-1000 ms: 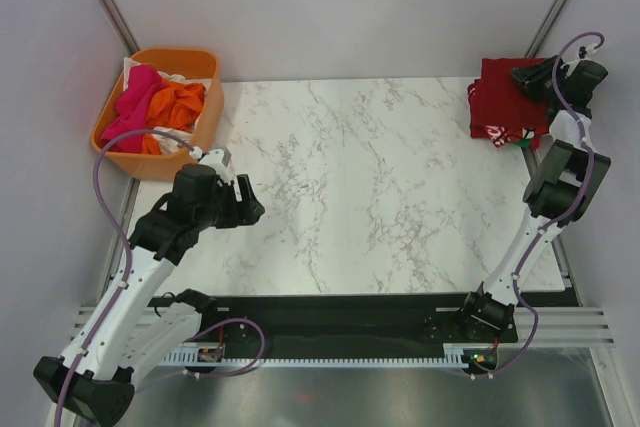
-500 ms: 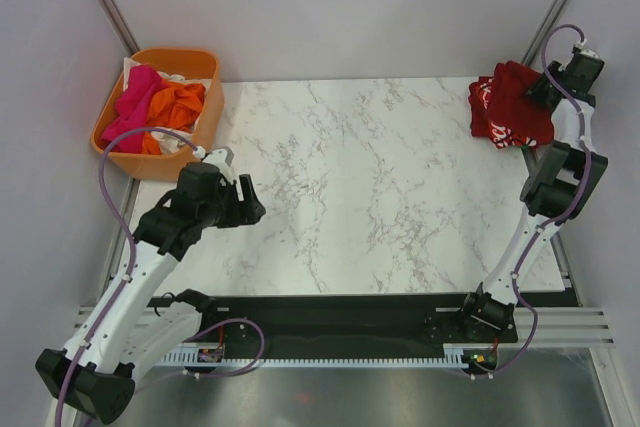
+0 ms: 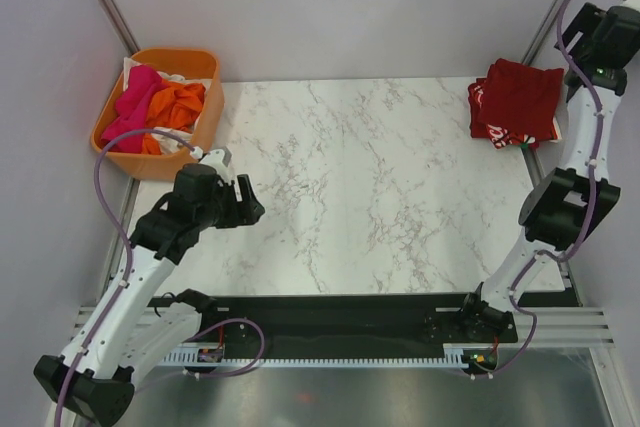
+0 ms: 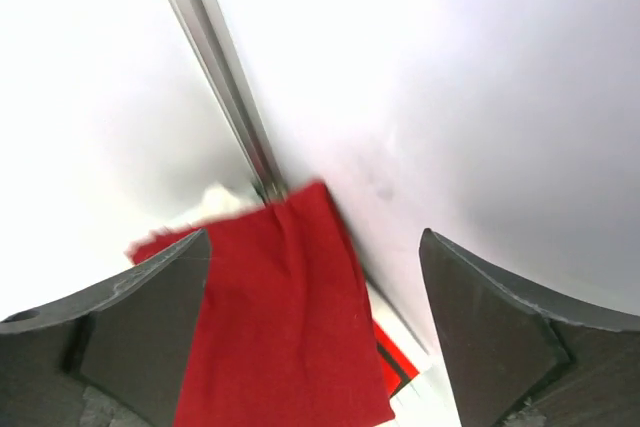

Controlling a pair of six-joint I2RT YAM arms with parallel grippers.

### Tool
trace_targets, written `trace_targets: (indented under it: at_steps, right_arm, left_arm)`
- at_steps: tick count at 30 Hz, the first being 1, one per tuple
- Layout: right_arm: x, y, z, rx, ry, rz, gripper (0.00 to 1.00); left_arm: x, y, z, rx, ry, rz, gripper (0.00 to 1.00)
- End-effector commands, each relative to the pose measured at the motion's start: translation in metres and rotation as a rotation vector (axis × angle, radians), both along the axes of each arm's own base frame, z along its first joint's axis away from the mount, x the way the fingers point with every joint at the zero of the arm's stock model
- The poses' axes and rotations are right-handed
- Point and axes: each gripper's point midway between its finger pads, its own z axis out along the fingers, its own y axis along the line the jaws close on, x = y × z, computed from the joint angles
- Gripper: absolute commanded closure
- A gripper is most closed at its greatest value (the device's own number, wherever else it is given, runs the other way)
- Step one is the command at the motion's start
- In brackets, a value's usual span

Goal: Fold and stack the t-shirts
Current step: Neatly place the folded tshirt to the corner

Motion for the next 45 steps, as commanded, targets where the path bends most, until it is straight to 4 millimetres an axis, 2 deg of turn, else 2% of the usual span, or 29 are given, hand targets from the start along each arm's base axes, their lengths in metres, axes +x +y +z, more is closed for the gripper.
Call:
trace_targets:
  at_steps: [1,2,3,5,6,7,10,11,12,13,14,15,16,17,18,19,21,22,24,25,28,30,31,34,37,39,42,43,45]
  right_arm:
    - [-0.027,0.025,0.100,-0.080,-0.185,0.021,0.04]
    - [-0.030,0.032,0.109,-0.079,-0.202,0.040,0.04]
    - [-0.042,0.042,0.131,-0.089,-0.243,0.050,0.03]
    - [-0.049,0.059,0.143,-0.067,-0.277,0.104,0.02]
    - [-0.062,0.073,0.162,-0.047,-0.327,0.135,0.02]
    - [-0.067,0.084,0.169,-0.026,-0.352,0.173,0.02]
    - [-0.085,0.142,0.184,0.055,-0.415,0.357,0.02]
    - [-0.084,0.159,0.170,0.086,-0.400,0.416,0.02]
    - [-0.100,0.184,0.181,0.108,-0.434,0.485,0.02]
    - [-0.102,0.220,0.179,0.144,-0.436,0.570,0.02]
    - [-0.101,0.243,0.157,0.181,-0.410,0.631,0.02]
    - [-0.116,0.270,0.161,0.185,-0.422,0.697,0.02]
    - [-0.123,0.321,0.152,0.207,-0.400,0.802,0.02]
    - [-0.127,0.350,0.121,0.236,-0.329,0.852,0.02]
    - [-0.140,0.374,0.114,0.238,-0.311,0.900,0.02]
    - [-0.153,0.421,0.077,0.255,-0.223,0.972,0.02]
    - [-0.175,0.464,0.041,0.243,-0.130,1.045,0.02]
    - [-0.196,0.496,0.001,0.224,-0.027,1.073,0.02]
    - [-0.220,0.525,-0.037,0.198,0.081,1.121,0.02]
    - [-0.246,0.547,-0.064,0.177,0.157,1.173,0.02]
    - [-0.285,0.567,-0.112,0.200,0.283,1.204,0.02]
    - [-0.301,0.569,-0.121,0.263,0.305,1.192,0.02]
    - [-0.310,0.567,-0.135,0.263,0.331,1.198,0.02]
    - [-0.316,0.553,-0.141,0.273,0.316,1.163,0.02]
    - [-0.313,0.535,-0.137,0.255,0.273,1.103,0.02]
    - [-0.310,0.516,-0.137,0.213,0.266,1.033,0.02]
    - [-0.296,0.461,-0.137,0.106,0.249,0.767,0.02]
    - [-0.291,0.427,-0.134,0.031,0.235,0.613,0.02]
    - [-0.291,0.401,-0.125,-0.026,0.209,0.502,0.02]
  left_arm:
    - [0.004,0.001,0.012,-0.005,-0.068,-0.009,0.23]
    - [0.003,0.001,0.013,-0.007,-0.074,-0.009,0.23]
    - [0.003,0.001,0.015,-0.009,-0.080,-0.009,0.23]
    - [0.001,0.002,0.018,-0.014,-0.095,-0.009,0.22]
    - [0.001,0.002,0.019,-0.016,-0.099,-0.011,0.22]
    - [0.000,0.002,0.020,-0.016,-0.102,-0.012,0.22]
    - [-0.001,0.002,0.025,-0.024,-0.123,-0.013,0.21]
    - [-0.002,0.003,0.027,-0.025,-0.131,-0.013,0.19]
    - [-0.004,0.004,0.031,-0.031,-0.150,-0.010,0.15]
    - [-0.004,0.006,0.033,-0.029,-0.163,-0.002,0.13]
    - [-0.005,0.008,0.035,-0.030,-0.172,0.004,0.11]
    - [-0.007,0.010,0.041,-0.038,-0.198,0.011,0.04]
    - [-0.008,0.011,0.042,-0.040,-0.206,0.014,0.00]
    - [-0.007,0.015,0.044,-0.032,-0.220,0.031,0.00]
    - [-0.010,0.016,0.049,-0.040,-0.245,0.031,0.00]
    - [-0.011,0.016,0.051,-0.045,-0.255,0.032,0.00]
    - [-0.012,0.018,0.051,-0.044,-0.262,0.039,0.00]
    - [-0.012,0.019,0.051,-0.041,-0.263,0.043,0.00]
    - [-0.011,0.019,0.051,-0.039,-0.260,0.045,0.00]
    - [-0.009,0.022,0.053,-0.028,-0.266,0.065,0.00]
    - [-0.007,0.030,0.051,-0.007,-0.277,0.106,0.00]
    - [-0.006,0.034,0.057,-0.017,-0.328,0.126,0.00]
    - [-0.006,0.037,0.056,-0.012,-0.343,0.139,0.00]
    - [-0.010,0.042,0.064,-0.021,-0.406,0.148,0.00]
    - [-0.013,0.042,0.068,-0.029,-0.428,0.137,0.00]
    - [-0.015,0.041,0.068,-0.029,-0.433,0.126,0.00]
    - [-0.016,0.039,0.069,-0.031,-0.435,0.112,0.00]
    - [-0.017,0.037,0.070,-0.036,-0.436,0.099,0.00]
    - [-0.018,0.035,0.070,-0.039,-0.436,0.086,0.00]
